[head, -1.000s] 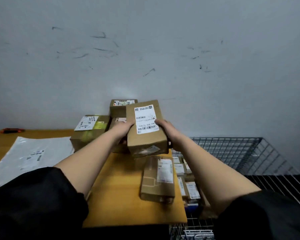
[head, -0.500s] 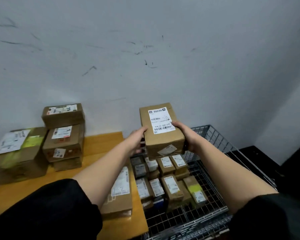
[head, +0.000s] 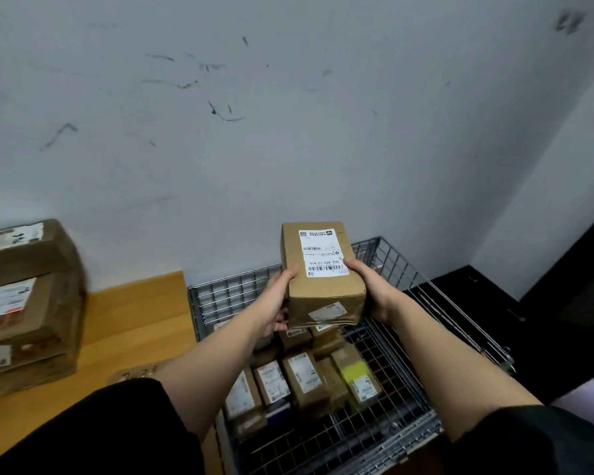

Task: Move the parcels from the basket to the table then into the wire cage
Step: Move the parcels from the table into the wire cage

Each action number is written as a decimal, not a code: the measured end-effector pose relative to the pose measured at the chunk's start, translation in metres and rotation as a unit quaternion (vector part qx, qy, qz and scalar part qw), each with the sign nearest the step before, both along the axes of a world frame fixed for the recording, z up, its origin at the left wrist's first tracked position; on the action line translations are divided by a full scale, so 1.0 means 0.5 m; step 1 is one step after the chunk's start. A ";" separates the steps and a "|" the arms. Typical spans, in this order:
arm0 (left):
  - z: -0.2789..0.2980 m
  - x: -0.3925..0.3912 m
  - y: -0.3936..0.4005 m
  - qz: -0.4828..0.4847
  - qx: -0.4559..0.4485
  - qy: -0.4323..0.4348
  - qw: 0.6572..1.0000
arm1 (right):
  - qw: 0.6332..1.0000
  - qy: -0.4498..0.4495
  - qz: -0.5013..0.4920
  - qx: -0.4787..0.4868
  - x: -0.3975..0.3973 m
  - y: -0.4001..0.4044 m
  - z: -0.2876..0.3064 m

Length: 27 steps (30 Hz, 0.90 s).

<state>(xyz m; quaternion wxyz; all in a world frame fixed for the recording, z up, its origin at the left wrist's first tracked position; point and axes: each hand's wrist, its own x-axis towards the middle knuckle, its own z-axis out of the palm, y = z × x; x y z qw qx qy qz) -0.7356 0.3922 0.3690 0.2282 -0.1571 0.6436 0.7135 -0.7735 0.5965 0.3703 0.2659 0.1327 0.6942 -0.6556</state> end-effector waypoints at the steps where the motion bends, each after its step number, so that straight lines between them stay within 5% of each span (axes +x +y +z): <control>1: -0.011 -0.014 0.022 0.011 0.001 -0.004 1.000 | 1.000 -0.009 0.012 0.004 -0.014 0.023 -0.008; 14: -0.118 -0.116 0.371 0.125 0.012 -0.090 0.988 | 0.987 -0.071 0.137 0.047 -0.204 0.324 -0.097; 27: -0.160 -0.215 0.419 0.177 0.017 -0.085 0.980 | 0.979 -0.141 0.145 -0.027 -0.279 0.381 -0.139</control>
